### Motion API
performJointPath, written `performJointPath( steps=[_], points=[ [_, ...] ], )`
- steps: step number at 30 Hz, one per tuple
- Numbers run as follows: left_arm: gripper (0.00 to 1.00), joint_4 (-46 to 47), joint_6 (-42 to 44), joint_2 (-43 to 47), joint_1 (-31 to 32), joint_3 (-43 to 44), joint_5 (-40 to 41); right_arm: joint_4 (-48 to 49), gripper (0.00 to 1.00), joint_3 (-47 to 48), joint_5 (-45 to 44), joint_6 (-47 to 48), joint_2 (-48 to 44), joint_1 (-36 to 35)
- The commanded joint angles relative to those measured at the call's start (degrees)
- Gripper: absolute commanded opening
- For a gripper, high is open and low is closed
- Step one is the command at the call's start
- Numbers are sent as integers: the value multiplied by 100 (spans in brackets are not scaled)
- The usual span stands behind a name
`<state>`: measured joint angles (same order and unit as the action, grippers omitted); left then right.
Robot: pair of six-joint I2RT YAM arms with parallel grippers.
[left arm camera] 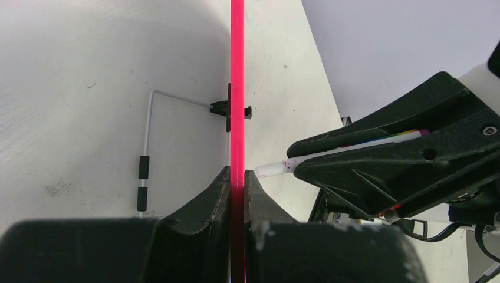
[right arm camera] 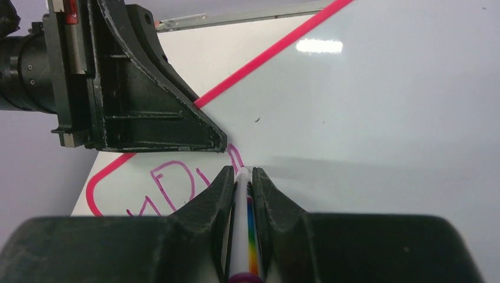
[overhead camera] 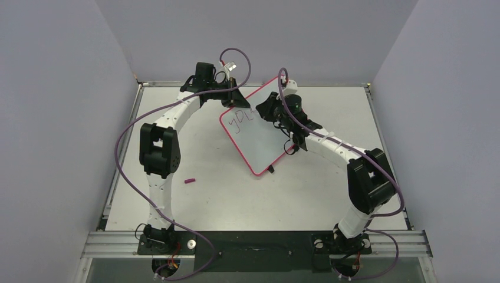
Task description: Write a sentence on the whiteboard
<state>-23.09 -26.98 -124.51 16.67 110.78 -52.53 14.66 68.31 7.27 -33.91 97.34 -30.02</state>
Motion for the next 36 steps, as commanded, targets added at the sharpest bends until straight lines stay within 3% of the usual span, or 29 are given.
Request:
performJointPath(
  steps=[1,20,36],
  points=[
    [0,541,-223,671,56,122,-643,59,0,-292,-41,-43,-238,-4],
    [0,613,-280,700,56,84,-639,-88,0,-762,-333,116,-596,11],
    [0,726,-332,735,56,29,-690,-478,0,244,-405,323,-801,74]
  ],
)
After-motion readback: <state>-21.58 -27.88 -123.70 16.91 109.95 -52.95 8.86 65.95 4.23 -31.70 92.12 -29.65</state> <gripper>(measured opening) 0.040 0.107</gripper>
